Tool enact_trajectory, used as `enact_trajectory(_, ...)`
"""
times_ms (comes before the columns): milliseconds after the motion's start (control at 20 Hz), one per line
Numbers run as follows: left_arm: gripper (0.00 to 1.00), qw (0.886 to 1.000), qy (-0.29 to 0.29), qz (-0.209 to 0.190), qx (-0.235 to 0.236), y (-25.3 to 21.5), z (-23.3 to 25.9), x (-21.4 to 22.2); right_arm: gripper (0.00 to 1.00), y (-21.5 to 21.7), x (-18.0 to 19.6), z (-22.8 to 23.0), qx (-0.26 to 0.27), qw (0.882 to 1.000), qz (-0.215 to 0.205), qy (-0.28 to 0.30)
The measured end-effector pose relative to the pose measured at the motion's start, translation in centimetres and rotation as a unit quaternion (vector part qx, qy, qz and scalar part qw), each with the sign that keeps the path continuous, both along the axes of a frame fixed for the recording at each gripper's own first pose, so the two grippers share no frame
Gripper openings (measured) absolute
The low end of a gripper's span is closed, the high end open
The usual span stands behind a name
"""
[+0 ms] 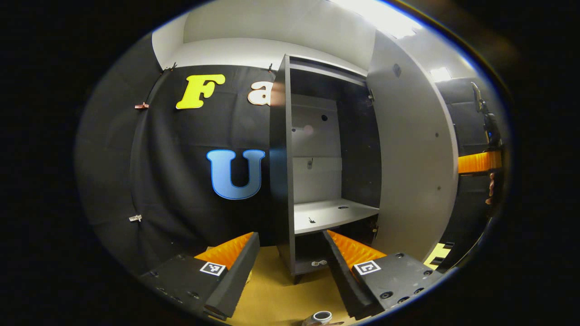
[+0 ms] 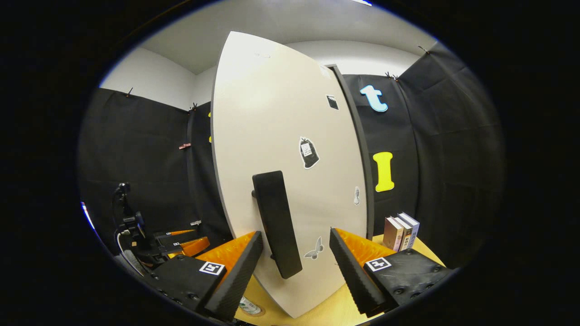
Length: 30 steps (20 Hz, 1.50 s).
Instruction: Open the cabinet door with the right hand, grasp the bottle in the cabinet with the left hand and place it on the coaster, then close the cabinet door with the right hand.
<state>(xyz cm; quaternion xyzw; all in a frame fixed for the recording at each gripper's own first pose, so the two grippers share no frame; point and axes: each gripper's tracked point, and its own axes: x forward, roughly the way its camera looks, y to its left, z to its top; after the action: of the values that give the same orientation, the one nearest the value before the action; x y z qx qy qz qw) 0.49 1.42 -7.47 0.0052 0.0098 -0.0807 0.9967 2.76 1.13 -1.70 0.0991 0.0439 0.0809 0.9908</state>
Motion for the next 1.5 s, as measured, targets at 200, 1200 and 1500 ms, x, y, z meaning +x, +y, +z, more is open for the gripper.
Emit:
enact_trajectory(200,0.87,1.000,-0.008,0.013,-0.002,0.9,0.9,-1.3,0.97,1.6,-0.1,-0.2,0.003,1.000,0.026,0.002)
enact_trajectory(1200,0.87,0.999,0.025,0.020,-0.032,-3.4,1.4,-2.4,0.97,-7.3,-1.7,0.6,-0.052,0.995,-0.084,-0.034)
enact_trajectory(1500,0.87,0.999,0.038,0.019,-0.025,-3.8,1.1,-2.1,0.97,-8.2,-1.9,1.3,-0.059,0.992,-0.100,-0.054)
